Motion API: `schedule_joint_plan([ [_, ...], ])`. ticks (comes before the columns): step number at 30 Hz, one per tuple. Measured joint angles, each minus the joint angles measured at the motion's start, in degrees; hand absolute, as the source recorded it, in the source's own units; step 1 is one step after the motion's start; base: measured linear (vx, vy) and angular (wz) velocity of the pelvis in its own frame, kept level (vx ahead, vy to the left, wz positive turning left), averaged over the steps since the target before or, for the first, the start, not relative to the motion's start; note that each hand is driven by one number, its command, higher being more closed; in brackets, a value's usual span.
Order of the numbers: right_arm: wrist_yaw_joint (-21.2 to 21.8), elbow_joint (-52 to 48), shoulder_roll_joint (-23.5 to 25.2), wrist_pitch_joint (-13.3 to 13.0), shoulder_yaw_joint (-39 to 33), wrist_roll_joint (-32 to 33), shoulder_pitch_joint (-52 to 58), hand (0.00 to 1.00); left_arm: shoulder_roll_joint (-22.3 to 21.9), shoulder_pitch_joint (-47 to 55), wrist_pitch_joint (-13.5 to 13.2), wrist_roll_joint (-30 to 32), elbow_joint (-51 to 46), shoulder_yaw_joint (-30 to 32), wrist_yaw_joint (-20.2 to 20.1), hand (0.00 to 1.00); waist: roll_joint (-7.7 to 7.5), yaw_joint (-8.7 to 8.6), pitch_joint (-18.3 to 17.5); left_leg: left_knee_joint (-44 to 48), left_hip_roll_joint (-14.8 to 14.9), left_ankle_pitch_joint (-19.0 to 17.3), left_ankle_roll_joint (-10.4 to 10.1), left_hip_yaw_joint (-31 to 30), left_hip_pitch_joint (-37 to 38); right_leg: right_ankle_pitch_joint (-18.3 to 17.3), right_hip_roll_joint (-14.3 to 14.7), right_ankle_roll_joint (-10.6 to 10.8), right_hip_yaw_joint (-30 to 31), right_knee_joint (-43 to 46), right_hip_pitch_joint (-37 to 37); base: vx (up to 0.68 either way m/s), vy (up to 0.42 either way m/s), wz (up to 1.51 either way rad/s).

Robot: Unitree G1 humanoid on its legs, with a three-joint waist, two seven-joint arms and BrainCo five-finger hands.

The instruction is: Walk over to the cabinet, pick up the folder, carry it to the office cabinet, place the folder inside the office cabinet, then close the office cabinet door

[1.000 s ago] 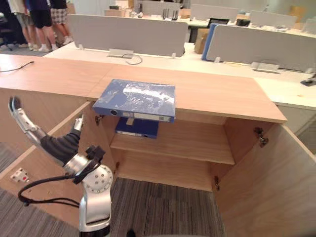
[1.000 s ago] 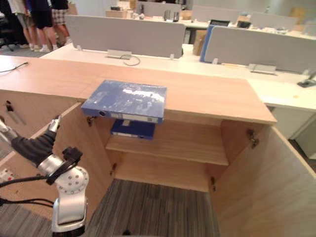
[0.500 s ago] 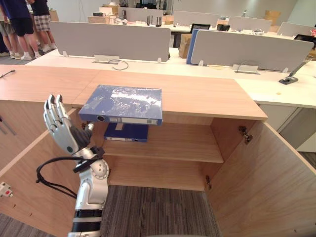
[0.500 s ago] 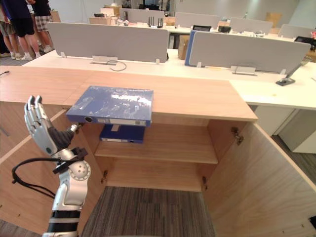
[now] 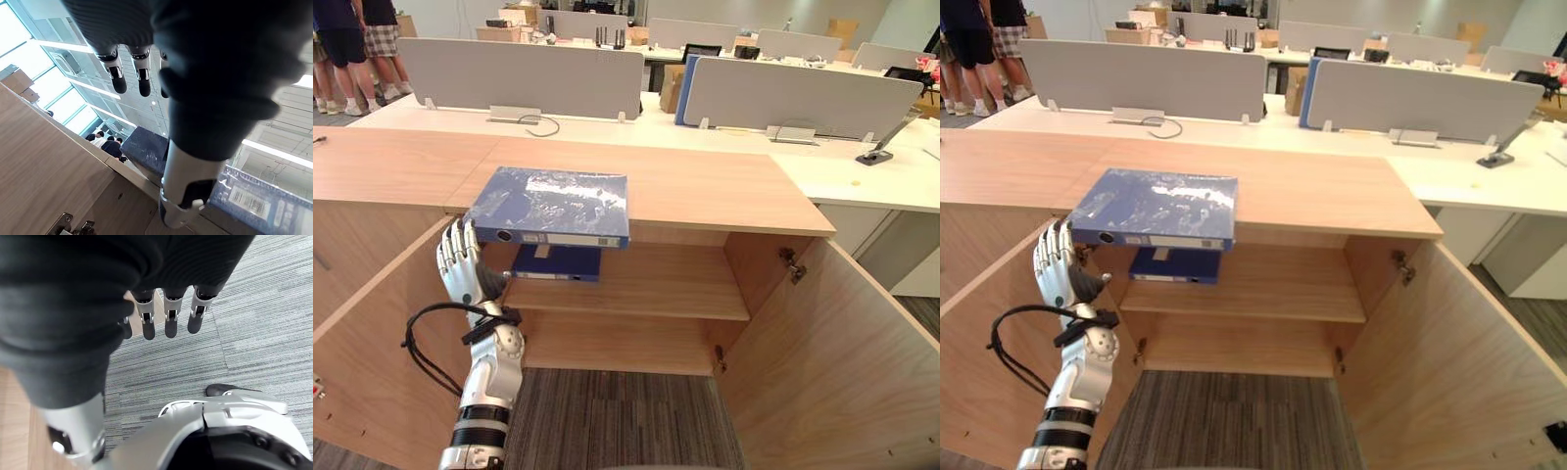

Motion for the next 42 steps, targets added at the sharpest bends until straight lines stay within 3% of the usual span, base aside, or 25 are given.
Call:
schedule_joint_plan([
  [5,0.03,0.44,-0.02,-0.56,0.29,-0.03,-0.17,0.00,2.82,-0.75,0.00,2.08,2.05,-0.72,1.17,0.00,-0.15,-0.15,0.16,0.01,0.07,-0.55,-0.46,-0.02,0.84,0.27,-0.05,-0.25,1.83,-0.60,0.02,0.00,0.006,-0.18],
  [12,0.13,1.04,0.07,-1.06,0.95,-2.02,-0.42,0.00,6.61,-6.10,0.81,3.08,3.09,-1.34,8.64,0.00,-0.71,-0.70,0.49,0.24,0.09,-0.63,-0.49,-1.52,0.85,0.71,0.00,-0.06,2.29,-1.20,0.01,0.00,-0.001,-0.03],
  [16,0.32,1.01,-0.20,-1.15,2.19,-2.06,-0.54,0.00,7.26,-6.90,1.04,3.36,3.11,-1.94,10.53,0.00,-0.68,-1.47,0.53,0.24,0.11,-0.82,-0.61,-1.93,0.86,1.03,0.00,-0.01,2.69,-1.59,-0.01,0.00,-0.001,-0.06],
  [28,0.33,1.05,-0.60,-1.64,3.76,-2.05,-0.63,0.00,9.04,-8.89,0.96,3.80,4.54,-4.92,11.52,0.00,-0.71,-2.16,0.74,0.22,0.13,-1.03,-0.60,-1.92,0.86,1.03,-0.01,-0.02,2.77,-1.61,-0.07,0.00,0.000,0.00],
  [42,0.38,1.03,-0.92,-1.69,4.59,-2.09,-0.78,0.00,9.11,-8.90,-1.12,3.81,7.14,-8.02,9.98,0.00,-0.54,-3.18,1.02,0.22,0.13,-1.38,-0.65,-1.61,0.85,1.04,-0.01,-0.02,2.95,-2.02,-0.04,0.00,0.000,0.00],
])
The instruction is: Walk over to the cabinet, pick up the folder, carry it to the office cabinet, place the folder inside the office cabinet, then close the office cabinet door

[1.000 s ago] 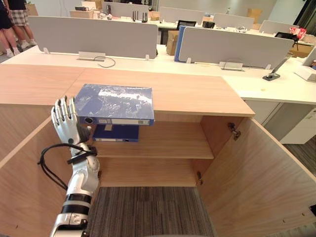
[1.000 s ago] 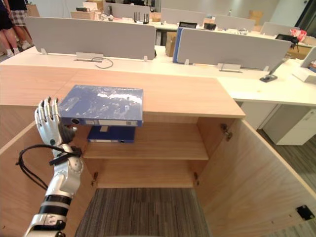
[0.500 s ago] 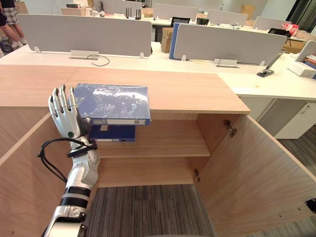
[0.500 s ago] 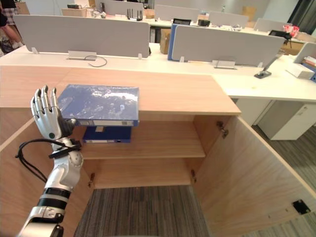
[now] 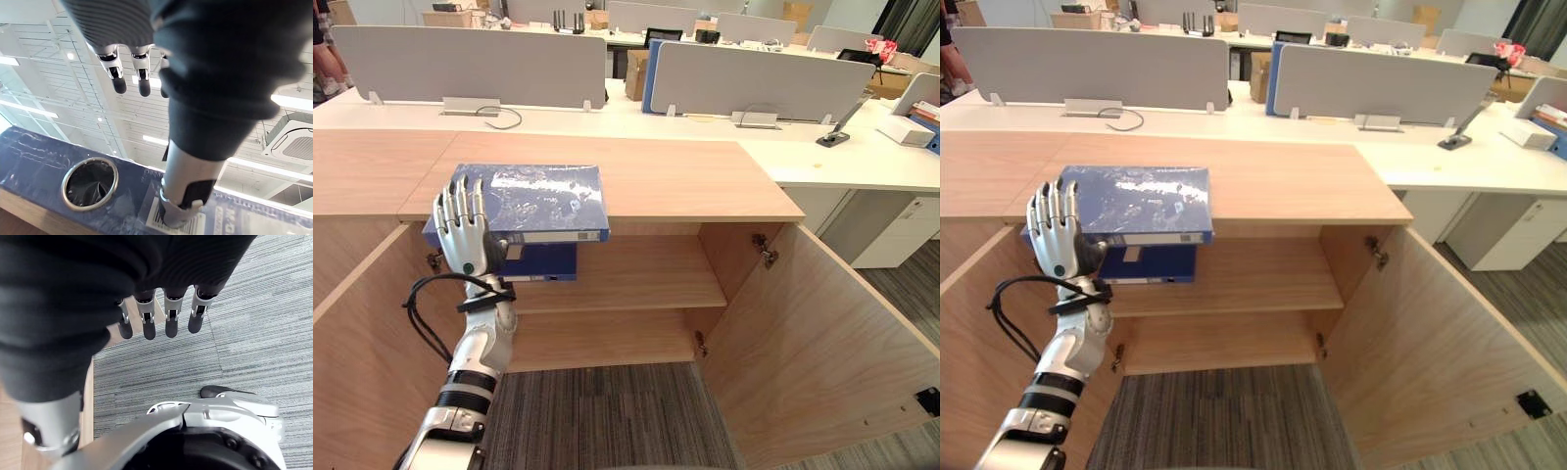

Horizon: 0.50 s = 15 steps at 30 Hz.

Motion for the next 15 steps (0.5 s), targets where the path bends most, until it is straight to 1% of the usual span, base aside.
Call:
schedule_joint_plan([
  [5,0.05,0.02,-0.08,0.00,0.00,-0.14,-0.02,0.00,-0.05,0.19,-0.52,0.01,0.91,-2.07,-0.85,0.00,0.10,-0.08,0.14,0.00,-0.02,-0.17,-0.10,0.14,0.00,0.02,0.01,0.01,0.00,-0.35,0.13,0.00,0.000,0.00],
  [9,0.47,0.02,-0.25,0.01,0.00,-0.15,-0.32,0.00,-0.79,0.26,-1.52,0.54,2.37,-2.43,-1.37,0.00,0.38,-0.62,0.33,0.00,-0.01,-0.38,-0.27,0.21,0.08,0.03,0.05,0.02,0.00,-0.59,0.31,0.00,0.000,0.00],
  [15,0.62,0.02,-0.44,0.00,0.00,-0.16,-0.69,0.00,-0.78,0.37,-1.72,1.16,4.61,-4.34,-2.80,0.00,0.75,-1.25,0.72,0.00,-0.01,-0.70,-0.52,0.41,0.18,0.04,0.07,0.01,0.01,-0.97,0.53,0.00,0.000,0.00],
])
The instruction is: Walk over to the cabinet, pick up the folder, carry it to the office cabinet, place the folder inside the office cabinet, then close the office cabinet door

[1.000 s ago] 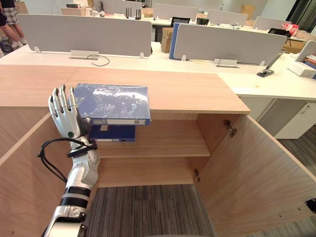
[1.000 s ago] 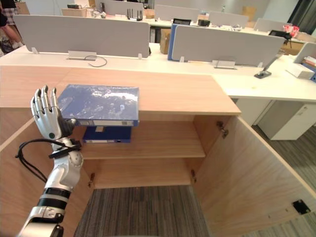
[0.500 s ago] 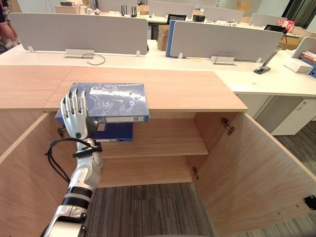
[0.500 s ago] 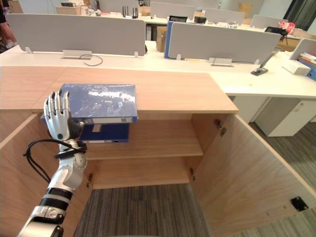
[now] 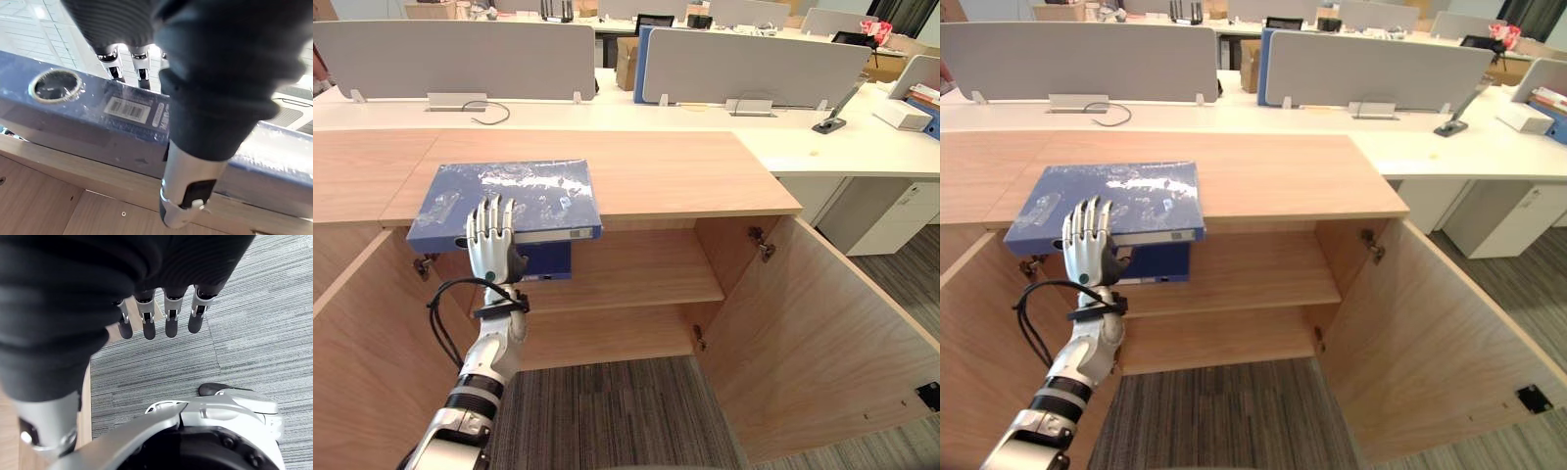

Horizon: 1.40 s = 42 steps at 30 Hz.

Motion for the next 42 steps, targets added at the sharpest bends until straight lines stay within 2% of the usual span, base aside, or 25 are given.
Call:
schedule_joint_plan([
  [7,0.15,0.02,-0.19,0.01,0.00,-0.05,-0.06,0.00,0.10,-0.01,-0.02,0.87,0.53,-0.01,-0.08,0.00,0.18,-0.17,0.30,-0.10,0.02,-0.62,-0.30,0.45,0.81,0.01,0.04,-0.07,0.06,-0.47,1.02,0.00,0.003,-0.02],
  [8,0.16,0.02,-0.22,0.01,-0.01,-0.05,-0.06,0.00,0.10,-0.01,-0.02,1.06,0.83,-0.01,-0.09,1.00,0.23,-0.23,0.33,-0.10,0.02,-0.68,-0.31,0.52,0.82,0.00,0.04,-0.07,0.09,-0.51,1.02,0.00,0.000,0.00],
  [15,0.18,0.04,-0.29,0.01,-0.03,-0.03,-0.11,0.00,2.24,-1.20,0.16,1.25,1.92,0.38,0.58,1.00,0.30,-0.33,0.42,-0.01,0.05,-1.33,-0.35,1.75,1.63,0.00,-0.03,-0.10,1.27,-0.59,1.17,0.00,0.017,-0.07],
  [30,0.33,0.01,-0.31,0.00,-0.12,0.05,-0.31,0.00,2.27,-2.75,0.36,2.36,2.55,0.62,1.49,1.00,0.20,-0.88,0.80,-0.21,-0.05,-1.75,-0.39,2.13,1.99,0.00,-0.13,-0.12,1.40,-1.19,1.60,0.00,0.005,-0.02],
  [32,0.38,0.02,-0.30,0.00,-0.11,0.11,-0.31,0.00,1.70,-2.74,0.55,2.27,2.03,0.82,1.52,1.00,0.08,-0.89,0.74,-0.22,-0.08,-1.76,-0.39,2.04,2.01,0.00,-0.12,-0.13,1.30,-1.30,1.72,-0.01,0.011,0.02],
  [34,0.38,0.01,-0.29,0.01,-0.11,0.28,-0.32,0.00,-1.23,-2.32,1.33,1.64,-1.78,1.79,1.01,1.00,-0.02,-0.79,1.00,-0.23,-0.15,-1.76,-0.39,1.86,2.00,-0.01,-0.15,-0.15,1.19,-1.31,1.80,-0.02,0.021,0.05],
  [35,0.38,0.00,-0.29,0.05,-0.11,0.32,-0.35,0.00,-3.96,-1.33,2.16,0.97,-6.53,2.38,-0.08,1.00,-0.03,-0.64,1.22,-0.25,-0.22,-1.76,-0.38,1.70,1.98,-0.04,-0.18,-0.20,1.10,-1.29,1.86,-0.01,0.017,0.06],
  [37,0.38,-0.02,-0.29,0.42,-0.29,0.45,-0.35,0.00,-9.40,1.95,1.96,-2.22,-17.20,2.08,-2.17,1.00,0.04,-0.22,1.58,-0.27,-0.33,-1.76,-0.38,1.10,1.87,-0.39,-0.19,-0.78,0.62,-1.03,1.98,0.00,0.008,0.15],
  [39,0.38,-0.04,-0.25,1.32,-0.53,1.57,-0.26,0.00,-13.24,5.21,-0.21,-5.73,-23.75,-0.30,-5.89,1.00,0.06,-0.11,1.51,-0.28,-0.41,-1.74,-0.37,-0.27,1.83,-1.03,-0.07,-1.85,-0.50,-0.17,2.35,0.01,-0.017,0.35],
  [40,0.65,-0.03,-0.26,2.48,-0.54,2.72,-0.14,0.00,-13.58,7.31,-2.20,-8.92,-27.02,-3.29,-10.02,1.00,0.03,0.27,1.16,-0.28,-0.40,-1.73,-0.37,-1.13,1.83,-1.49,0.03,-2.61,-0.84,0.49,2.51,0.02,-0.022,0.37],
  [41,0.69,-0.03,-0.30,2.98,-0.55,2.89,0.03,0.00,-13.31,8.25,-3.28,-10.80,-28.69,-4.67,-12.28,1.00,0.08,0.51,0.86,-0.28,-0.39,-1.73,-0.37,-1.39,1.83,-1.64,0.08,-2.87,-1.02,0.76,2.57,0.03,-0.017,0.33],
  [42,0.86,-0.04,-0.41,3.77,-0.55,4.20,0.53,0.00,-12.68,9.95,-5.50,-16.41,-31.93,-7.11,-17.24,1.00,-0.19,1.37,0.23,-0.29,-0.38,-1.73,-0.37,-1.61,1.86,-1.86,0.12,-3.23,-1.42,1.33,2.70,0.03,-0.014,0.28],
])
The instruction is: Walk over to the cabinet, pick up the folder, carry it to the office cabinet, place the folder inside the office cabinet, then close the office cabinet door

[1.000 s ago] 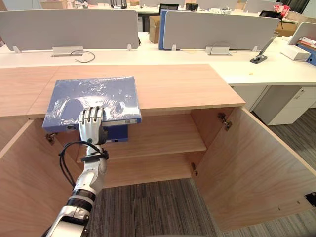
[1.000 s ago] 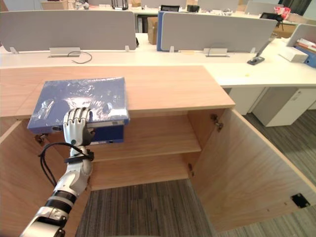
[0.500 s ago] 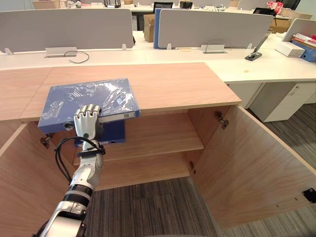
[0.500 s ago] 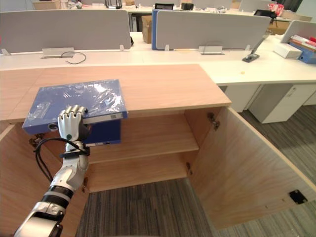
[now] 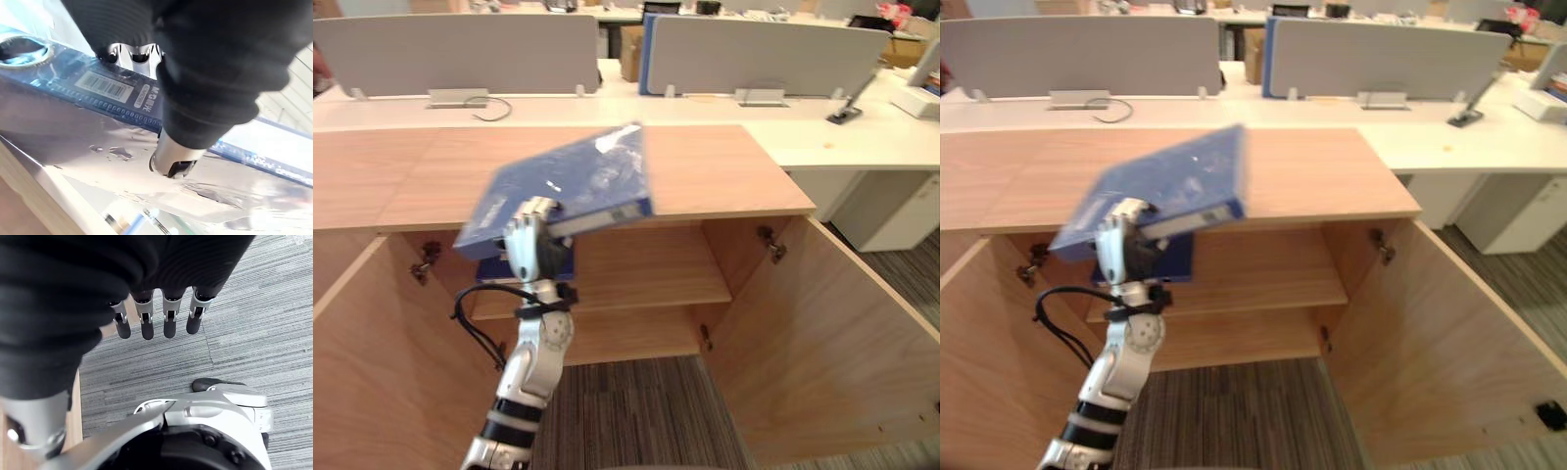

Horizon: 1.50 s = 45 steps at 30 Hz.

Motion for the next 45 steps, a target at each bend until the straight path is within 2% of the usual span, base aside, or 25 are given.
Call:
schedule_joint_plan([
  [1,0.44,-0.05,-0.15,0.75,0.03,0.87,0.39,0.00,0.76,1.21,-1.95,-6.68,-2.71,-1.54,-4.91,1.00,0.13,0.61,-0.66,0.00,0.04,0.00,0.00,-0.10,0.33,-0.23,0.03,-0.40,-0.19,0.84,0.27,0.03,-0.010,0.25],
  [2,0.68,-0.05,-0.22,0.99,0.09,1.33,0.46,0.00,1.56,1.91,-2.96,-11.55,-4.15,-1.93,-7.87,1.00,0.11,0.83,-0.90,0.00,0.08,0.00,-0.01,-0.10,0.66,-0.38,0.03,-0.64,-0.20,1.32,0.46,0.03,-0.002,0.18],
  [3,1.17,-0.18,-0.37,1.24,0.52,2.81,0.36,0.00,3.56,3.45,-5.01,-24.22,-7.40,-2.00,-13.72,1.00,0.34,1.40,-1.22,0.00,0.22,0.01,0.00,-0.06,1.01,-0.39,0.08,-0.66,-0.19,1.76,0.74,0.00,0.000,0.00],
  [4,1.69,-0.34,-0.45,1.25,0.70,4.11,0.27,0.00,4.87,6.33,-5.90,-37.31,-10.90,-1.95,-18.42,1.00,0.33,1.45,-1.85,0.01,0.55,0.04,0.00,0.32,0.87,-0.38,-0.08,-0.64,1.08,2.42,-0.04,0.00,0.021,-0.08],
  [5,1.71,-0.55,-0.49,1.24,1.00,5.56,0.07,0.00,5.13,8.22,-6.07,-44.29,-11.91,-2.19,-20.35,1.00,0.38,1.65,-1.97,0.01,0.70,0.05,0.01,0.40,0.78,-0.38,-0.02,-0.64,1.52,2.71,-0.44,-0.02,0.022,-0.15],
  [6,1.43,-1.08,-0.72,1.35,2.58,9.44,-1.19,0.00,6.22,12.64,-6.18,-56.53,-12.09,-4.06,-22.93,1.00,0.77,1.93,-2.18,0.01,0.90,0.09,0.02,0.31,0.52,-0.34,0.15,-0.57,1.56,2.90,-0.81,-0.05,0.007,-0.14],
  [8,0.46,-1.06,-1.03,1.84,4.56,15.21,-5.66,0.00,9.36,19.27,-4.39,-69.12,-9.50,-8.79,-24.24,1.00,0.61,1.89,-2.12,0.01,1.17,0.43,0.06,0.66,-1.03,-0.07,0.45,-0.02,1.68,2.78,-2.45,-0.08,0.000,-0.14],
  [9,-1.79,-1.07,-0.60,2.16,4.22,20.67,-10.43,0.00,11.63,23.12,-2.36,-75.92,-9.19,-12.49,-24.03,1.00,0.64,1.95,-1.59,0.02,1.30,1.10,0.20,0.57,-2.28,0.49,0.41,0.90,1.64,2.23,-3.17,-0.08,0.013,-0.05],
  [11,-3.95,-1.74,-0.14,2.23,1.65,24.94,-17.45,0.00,12.79,25.81,-1.35,-80.28,-9.19,-15.14,-23.25,1.00,1.07,2.86,-0.52,0.02,1.24,1.95,0.46,0.01,-3.23,1.04,0.39,1.74,1.41,1.95,-3.71,-0.14,0.034,0.13],
  [13,-7.43,-15.39,0.07,2.09,2.74,29.98,-19.80,0.00,11.20,27.64,-2.58,-85.92,-10.84,-13.19,-22.13,1.00,1.83,4.99,0.36,0.03,1.04,2.45,0.88,-0.69,-3.24,1.23,0.47,2.01,1.02,2.46,-3.98,-0.14,0.030,0.20],
  [14,-9.51,-27.19,0.20,1.98,5.39,29.67,-19.01,0.00,9.21,29.63,-4.22,-88.08,-13.76,-10.14,-21.51,1.00,2.14,5.09,0.52,0.04,1.01,2.60,1.00,-1.01,-3.38,1.23,0.52,2.01,0.85,2.75,-4.14,-0.08,0.021,0.14],
  [16,-11.09,-41.57,1.66,2.01,7.48,27.90,-17.78,0.00,7.12,31.13,-5.95,-90.14,-17.30,-6.30,-21.14,1.00,2.65,5.04,0.19,0.04,0.96,2.35,1.08,-1.25,-4.29,1.20,0.56,2.03,0.84,2.77,-4.91,-0.07,0.025,0.08],
  [18,-12.96,-48.75,4.00,2.10,7.48,24.72,-17.91,0.00,6.19,31.00,-7.13,-90.63,-18.65,-4.26,-21.17,1.00,2.45,5.04,0.30,0.05,0.85,2.54,1.06,-1.31,-4.37,1.19,0.53,2.05,0.94,2.44,-4.91,-0.06,0.028,0.02],
  [21,-14.42,-53.20,5.46,2.68,7.52,21.67,-16.02,0.00,5.08,31.07,-6.55,-90.60,-18.65,-3.55,-21.95,1.00,2.40,4.84,0.48,0.30,0.53,3.26,0.92,-1.28,-4.31,1.31,0.29,2.26,1.10,2.08,-4.90,-0.02,0.009,-0.01],
  [26,-13.72,-58.95,5.27,3.17,7.52,16.71,-15.40,0.00,2.35,31.34,-5.24,-90.56,-18.64,-1.24,-25.29,1.00,2.39,4.51,0.60,0.34,0.33,3.37,0.99,-1.15,-4.34,1.70,0.15,2.89,1.28,1.41,-4.87,0.00,0.013,-0.03],
  [32,-9.90,-60.89,5.09,3.03,8.10,15.99,-15.62,0.00,0.66,31.37,-5.10,-90.06,-18.64,0.87,-27.69,1.00,2.38,4.69,0.61,0.35,0.31,3.37,1.00,-1.59,-4.67,1.72,0.31,2.92,1.19,1.10,-4.81,0.00,-0.001,0.02],
  [38,-8.64,-60.87,5.01,3.04,7.83,13.73,-15.62,0.00,-0.78,31.81,-5.03,-89.78,-18.20,2.77,-28.41,1.00,2.40,4.75,0.73,0.36,0.25,3.38,1.00,-1.97,-4.86,1.73,0.35,2.93,1.04,1.11,-4.78,0.00,-0.001,0.01],
  [41,-9.59,-59.18,4.96,3.35,4.67,10.41,-16.36,0.00,-1.37,32.22,-5.01,-89.80,-17.88,4.47,-28.43,1.00,2.39,4.81,0.88,0.35,0.25,3.39,1.01,-2.05,-4.86,1.73,0.35,2.93,1.00,1.13,-4.76,0.00,0.000,0.00],
  [45,-11.74,-49.65,3.95,4.69,-4.31,5.61,-19.59,0.00,-1.75,32.18,-5.01,-90.56,-16.48,8.10,-28.44,1.00,2.43,4.86,1.00,0.35,0.20,3.49,1.06,-2.14,-4.86,1.73,0.31,2.94,0.95,1.14,-4.73,0.00,0.000,0.00],
])
